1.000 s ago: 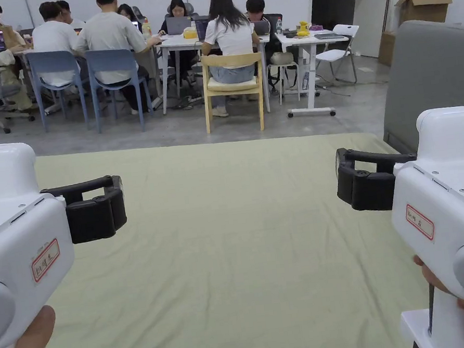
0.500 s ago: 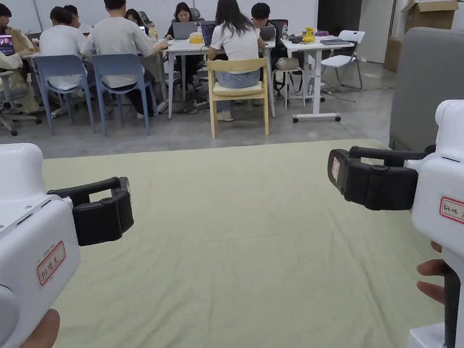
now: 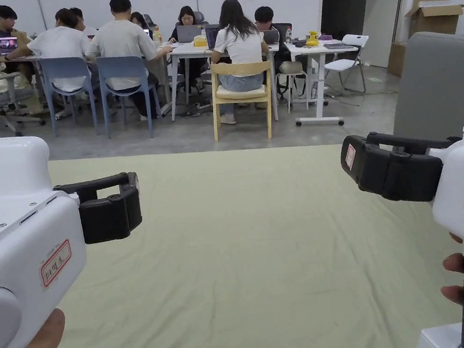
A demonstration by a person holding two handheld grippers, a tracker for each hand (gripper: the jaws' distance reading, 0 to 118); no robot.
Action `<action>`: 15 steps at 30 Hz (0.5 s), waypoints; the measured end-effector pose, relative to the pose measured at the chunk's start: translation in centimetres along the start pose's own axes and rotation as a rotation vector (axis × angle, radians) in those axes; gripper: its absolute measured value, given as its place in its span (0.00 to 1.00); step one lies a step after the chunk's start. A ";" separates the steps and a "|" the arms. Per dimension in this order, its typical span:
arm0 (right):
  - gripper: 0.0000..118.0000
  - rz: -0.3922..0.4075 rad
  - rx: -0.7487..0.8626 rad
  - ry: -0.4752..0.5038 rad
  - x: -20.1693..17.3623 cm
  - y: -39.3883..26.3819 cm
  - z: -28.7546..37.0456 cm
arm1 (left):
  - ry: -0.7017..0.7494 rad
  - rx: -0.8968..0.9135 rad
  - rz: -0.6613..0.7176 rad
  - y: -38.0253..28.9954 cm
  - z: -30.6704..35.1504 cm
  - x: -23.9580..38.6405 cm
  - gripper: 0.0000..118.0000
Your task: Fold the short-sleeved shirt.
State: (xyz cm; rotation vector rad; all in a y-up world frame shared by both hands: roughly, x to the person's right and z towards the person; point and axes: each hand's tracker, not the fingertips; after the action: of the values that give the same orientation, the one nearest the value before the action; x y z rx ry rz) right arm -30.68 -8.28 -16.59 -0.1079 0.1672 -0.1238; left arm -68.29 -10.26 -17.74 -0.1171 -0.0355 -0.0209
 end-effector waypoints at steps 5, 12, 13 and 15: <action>1.00 -0.058 -0.046 0.104 1.2 0.2 -0.3 | -0.005 0.000 -0.007 0.0 0.1 0.2 1.00; 1.00 -0.048 -0.002 0.121 1.6 -0.6 -0.5 | -0.005 0.003 -0.006 0.1 0.1 0.3 1.00; 1.00 -0.032 -0.015 0.103 1.4 -0.6 -0.7 | -0.002 0.005 -0.006 0.2 0.0 0.3 1.00; 1.00 0.018 -0.015 0.023 1.0 -0.8 -1.0 | 0.008 0.008 -0.010 0.2 0.0 0.3 1.00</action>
State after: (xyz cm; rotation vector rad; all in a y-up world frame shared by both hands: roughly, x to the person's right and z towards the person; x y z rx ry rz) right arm -29.97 -9.33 -17.62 -0.1202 0.1917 -0.1061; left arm -68.00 -10.08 -17.79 -0.1085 -0.0286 -0.0314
